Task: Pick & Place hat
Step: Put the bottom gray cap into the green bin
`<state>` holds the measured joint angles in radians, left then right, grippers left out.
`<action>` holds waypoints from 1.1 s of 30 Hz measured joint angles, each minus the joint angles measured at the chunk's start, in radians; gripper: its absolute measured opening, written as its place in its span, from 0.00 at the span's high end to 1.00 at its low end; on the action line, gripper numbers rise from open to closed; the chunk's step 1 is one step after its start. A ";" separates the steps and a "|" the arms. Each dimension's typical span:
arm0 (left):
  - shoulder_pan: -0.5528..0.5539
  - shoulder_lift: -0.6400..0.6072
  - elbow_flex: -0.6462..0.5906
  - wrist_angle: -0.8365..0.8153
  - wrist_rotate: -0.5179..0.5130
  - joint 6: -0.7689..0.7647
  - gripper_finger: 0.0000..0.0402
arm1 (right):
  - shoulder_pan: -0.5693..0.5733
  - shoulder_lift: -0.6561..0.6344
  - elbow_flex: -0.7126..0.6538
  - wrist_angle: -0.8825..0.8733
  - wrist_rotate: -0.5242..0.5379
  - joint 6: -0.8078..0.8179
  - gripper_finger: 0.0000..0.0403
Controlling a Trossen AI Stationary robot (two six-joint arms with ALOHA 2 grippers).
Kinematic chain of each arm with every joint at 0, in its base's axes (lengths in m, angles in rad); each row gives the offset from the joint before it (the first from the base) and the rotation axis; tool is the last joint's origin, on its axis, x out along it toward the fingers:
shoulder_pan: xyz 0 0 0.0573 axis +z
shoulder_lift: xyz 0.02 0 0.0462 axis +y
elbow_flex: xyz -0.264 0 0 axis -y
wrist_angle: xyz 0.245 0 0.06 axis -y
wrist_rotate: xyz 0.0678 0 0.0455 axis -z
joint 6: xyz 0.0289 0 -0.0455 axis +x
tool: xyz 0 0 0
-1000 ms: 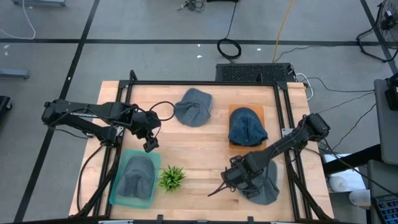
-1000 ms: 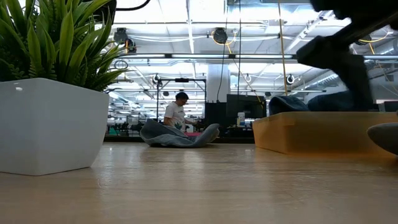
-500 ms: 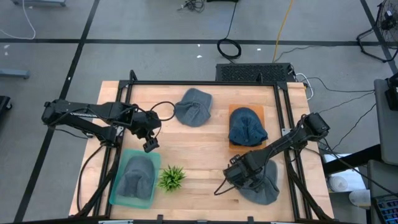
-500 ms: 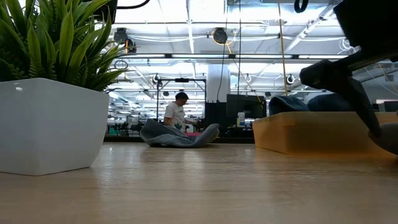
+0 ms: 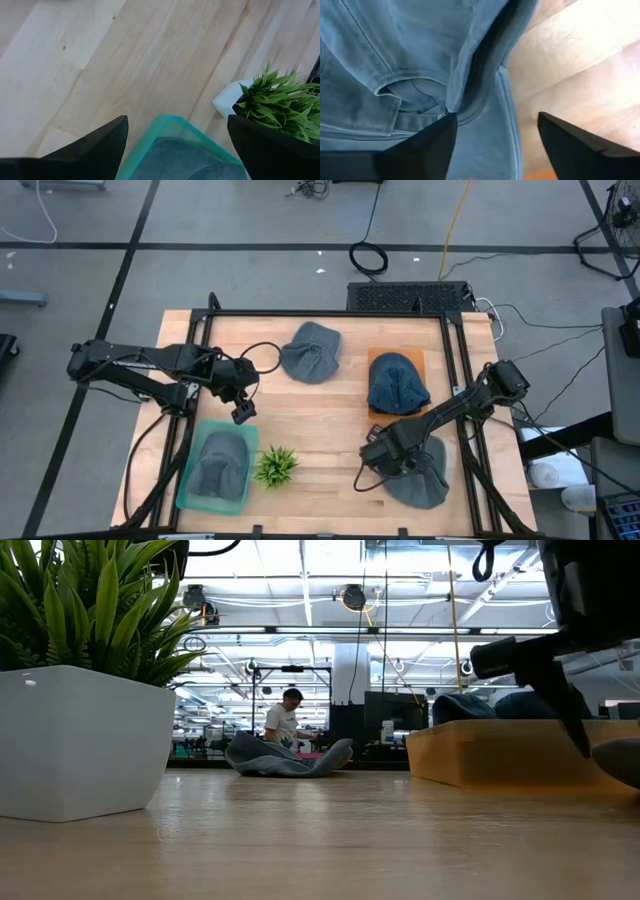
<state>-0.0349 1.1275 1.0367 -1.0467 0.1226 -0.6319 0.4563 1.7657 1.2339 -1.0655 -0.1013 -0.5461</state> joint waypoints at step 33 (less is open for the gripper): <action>0.002 0.000 0.000 0.000 -0.066 0.044 0.13 | -0.009 -0.107 0.071 0.084 0.163 0.352 1.00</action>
<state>-0.0333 1.1275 1.0367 -1.0470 0.0571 -0.5880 0.4472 1.6588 1.3045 -0.9816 0.0619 -0.1946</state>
